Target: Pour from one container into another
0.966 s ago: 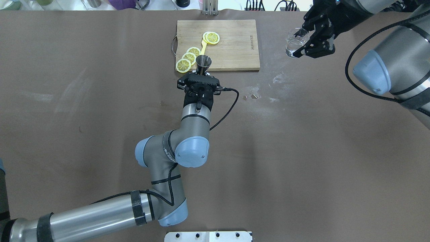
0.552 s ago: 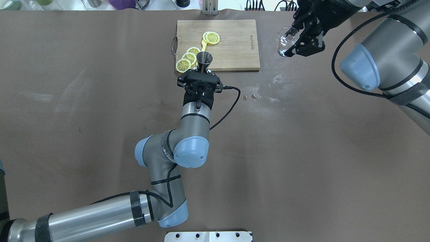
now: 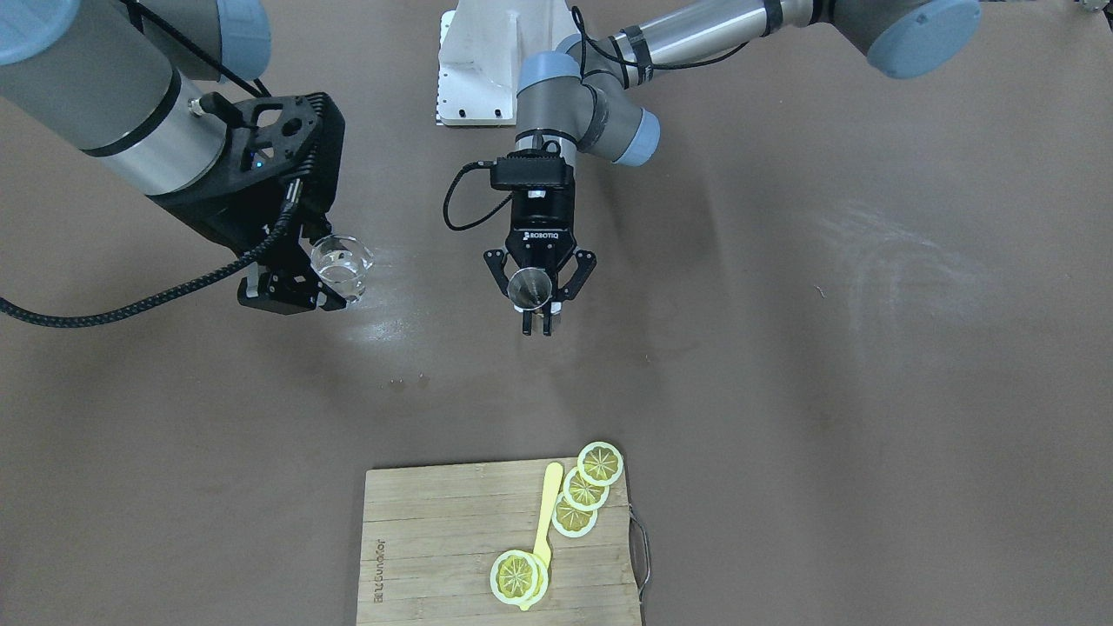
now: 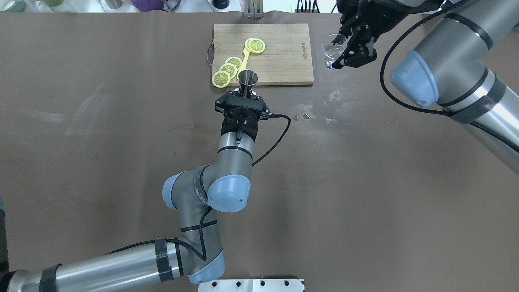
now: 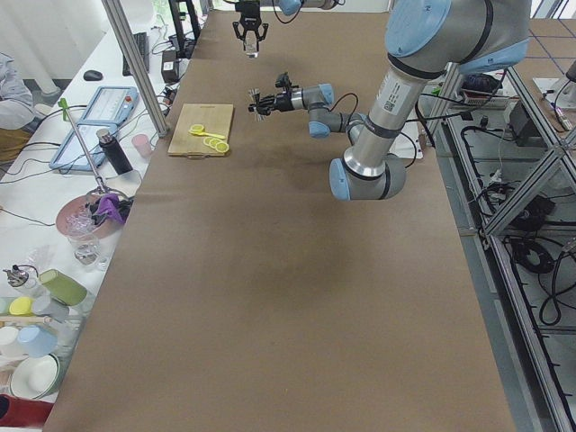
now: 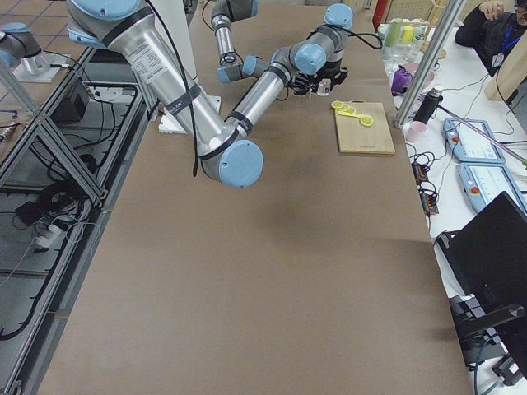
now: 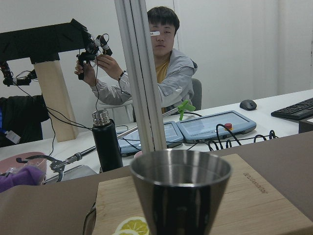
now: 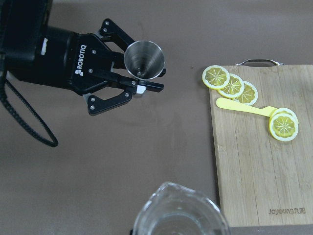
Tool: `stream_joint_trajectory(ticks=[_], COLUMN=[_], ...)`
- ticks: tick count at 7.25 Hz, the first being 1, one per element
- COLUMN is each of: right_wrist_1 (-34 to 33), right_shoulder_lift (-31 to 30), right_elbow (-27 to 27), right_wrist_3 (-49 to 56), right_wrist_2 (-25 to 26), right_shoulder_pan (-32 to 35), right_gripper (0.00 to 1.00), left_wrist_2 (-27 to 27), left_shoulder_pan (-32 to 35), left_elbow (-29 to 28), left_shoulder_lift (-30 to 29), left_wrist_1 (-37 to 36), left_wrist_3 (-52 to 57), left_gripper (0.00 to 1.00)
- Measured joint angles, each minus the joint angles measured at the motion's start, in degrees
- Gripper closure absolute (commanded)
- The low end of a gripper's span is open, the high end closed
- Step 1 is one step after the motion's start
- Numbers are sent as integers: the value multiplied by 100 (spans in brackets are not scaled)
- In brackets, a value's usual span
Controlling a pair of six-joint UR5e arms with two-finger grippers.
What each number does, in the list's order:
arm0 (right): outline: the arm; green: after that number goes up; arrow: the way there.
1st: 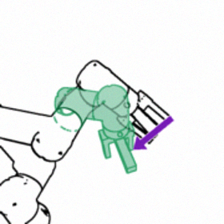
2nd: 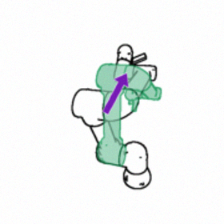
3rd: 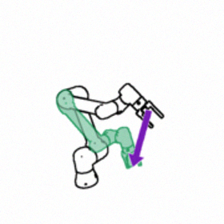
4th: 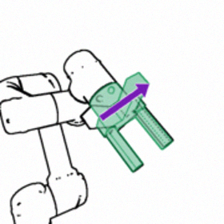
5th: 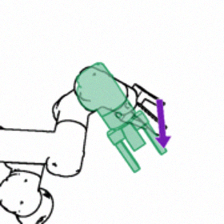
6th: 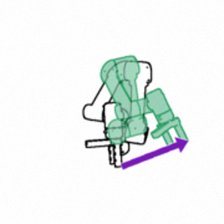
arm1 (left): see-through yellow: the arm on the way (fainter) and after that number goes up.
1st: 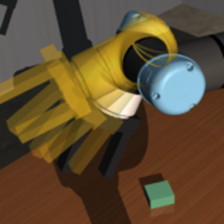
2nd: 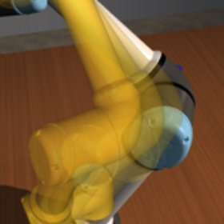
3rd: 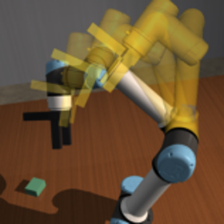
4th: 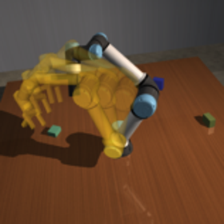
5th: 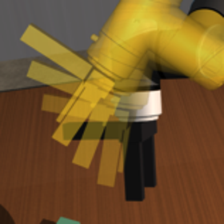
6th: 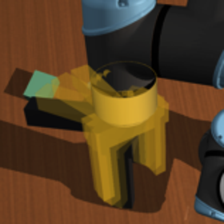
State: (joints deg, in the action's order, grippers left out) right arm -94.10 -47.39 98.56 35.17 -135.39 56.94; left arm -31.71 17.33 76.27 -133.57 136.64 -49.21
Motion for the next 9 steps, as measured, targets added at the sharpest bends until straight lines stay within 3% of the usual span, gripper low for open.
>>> stream_joint_trajectory(ticks=[3,6,9], right_wrist_1=[-230,-596,-766], right_shoulder_lift=[476,749,805], right_elbow=[-411,-482,-465], right_wrist_3=[62,146,212], right_wrist_2=[243,482,529], right_shoulder_pan=[-262,-541,-623], right_gripper=[100,100,100], left_wrist_2=[1,-31,-334], left_shoulder_pan=[-285,-718,-647], left_elbow=[106,395,372], left_shoulder_lift=[115,75,-64], left_wrist_1=[579,685,689], left_wrist_3=[257,1105,1215], left_gripper=[100,100,100])
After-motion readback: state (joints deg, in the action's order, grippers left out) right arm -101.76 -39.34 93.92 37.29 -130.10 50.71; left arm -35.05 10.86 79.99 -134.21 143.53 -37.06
